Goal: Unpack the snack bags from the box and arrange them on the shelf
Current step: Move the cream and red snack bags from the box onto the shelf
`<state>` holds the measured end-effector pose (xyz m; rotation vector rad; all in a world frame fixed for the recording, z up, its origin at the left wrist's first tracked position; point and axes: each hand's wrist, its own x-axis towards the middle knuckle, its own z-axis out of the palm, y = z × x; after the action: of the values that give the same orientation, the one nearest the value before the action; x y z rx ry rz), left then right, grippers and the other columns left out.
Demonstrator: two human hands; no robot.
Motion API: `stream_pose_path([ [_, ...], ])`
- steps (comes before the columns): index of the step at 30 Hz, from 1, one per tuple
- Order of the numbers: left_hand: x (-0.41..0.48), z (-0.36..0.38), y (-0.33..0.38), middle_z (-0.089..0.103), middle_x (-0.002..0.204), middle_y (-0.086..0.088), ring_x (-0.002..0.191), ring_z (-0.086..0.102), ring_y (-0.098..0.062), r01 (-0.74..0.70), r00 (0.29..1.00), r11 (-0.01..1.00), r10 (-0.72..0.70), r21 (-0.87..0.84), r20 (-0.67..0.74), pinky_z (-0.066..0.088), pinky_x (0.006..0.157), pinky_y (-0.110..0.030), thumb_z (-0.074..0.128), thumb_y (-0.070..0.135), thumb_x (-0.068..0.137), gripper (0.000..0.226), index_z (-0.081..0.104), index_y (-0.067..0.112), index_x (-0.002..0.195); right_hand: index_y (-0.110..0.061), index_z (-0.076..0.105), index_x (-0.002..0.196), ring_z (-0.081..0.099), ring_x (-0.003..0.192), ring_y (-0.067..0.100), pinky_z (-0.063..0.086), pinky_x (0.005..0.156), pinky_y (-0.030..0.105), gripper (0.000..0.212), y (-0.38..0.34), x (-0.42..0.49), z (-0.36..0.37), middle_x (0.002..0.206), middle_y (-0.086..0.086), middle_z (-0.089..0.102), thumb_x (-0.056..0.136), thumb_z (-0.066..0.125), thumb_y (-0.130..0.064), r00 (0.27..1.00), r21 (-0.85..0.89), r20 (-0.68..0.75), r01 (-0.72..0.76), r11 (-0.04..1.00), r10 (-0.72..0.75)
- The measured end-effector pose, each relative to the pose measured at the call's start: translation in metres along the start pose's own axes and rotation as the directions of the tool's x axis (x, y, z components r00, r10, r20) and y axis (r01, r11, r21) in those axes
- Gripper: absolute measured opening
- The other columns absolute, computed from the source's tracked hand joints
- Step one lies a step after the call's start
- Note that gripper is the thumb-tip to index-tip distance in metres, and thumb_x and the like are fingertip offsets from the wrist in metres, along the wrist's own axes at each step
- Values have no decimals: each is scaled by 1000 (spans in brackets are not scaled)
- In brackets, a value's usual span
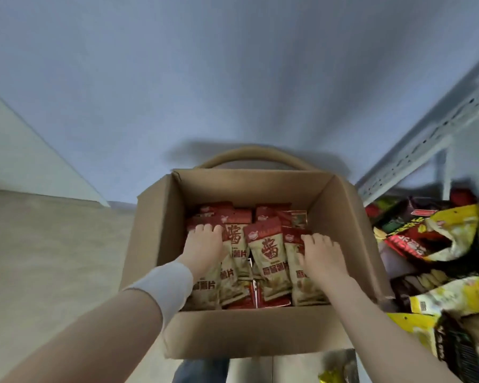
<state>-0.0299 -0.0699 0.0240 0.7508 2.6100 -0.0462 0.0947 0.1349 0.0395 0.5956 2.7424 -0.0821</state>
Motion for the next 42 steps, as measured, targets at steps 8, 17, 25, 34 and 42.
stream_pose_path([
  [8,52,119,-23,42,140,-14,127,42,-34,673,721,317,-481,-668,498,36,103,-40,60,36,88,69,27,9,141,-10,26,144,38,133,24,32,108,34,65,-7,62,115,145,9,38,91,54,-36,874,332,474,-290,897,107],
  [17,99,236,-43,33,146,-17,136,28,-37,790,417,-35,-701,-612,579,24,110,-58,69,35,80,85,21,14,146,-11,22,146,24,139,30,26,113,48,77,-12,131,231,148,15,31,85,64,-30,772,422,572,-567,707,277],
  [25,102,243,-48,44,139,-15,132,36,-37,813,513,186,-679,-552,525,33,107,-52,74,53,67,96,31,10,141,-10,18,146,23,140,31,23,114,40,88,-24,124,243,149,18,27,79,72,-26,854,402,489,-399,824,175],
  [34,99,237,-58,64,114,-5,108,59,-25,753,632,290,-569,-590,527,48,91,-38,81,51,59,71,55,12,112,-6,37,131,47,123,32,42,97,41,75,-24,139,241,127,15,54,73,77,-30,774,358,555,-553,752,305],
  [42,91,192,-45,66,112,2,105,61,-15,532,824,283,-391,-798,410,50,93,-38,81,32,68,58,53,22,118,-7,62,113,62,101,24,49,85,31,41,-10,122,202,115,10,66,78,74,-24,695,595,704,-690,411,147],
])
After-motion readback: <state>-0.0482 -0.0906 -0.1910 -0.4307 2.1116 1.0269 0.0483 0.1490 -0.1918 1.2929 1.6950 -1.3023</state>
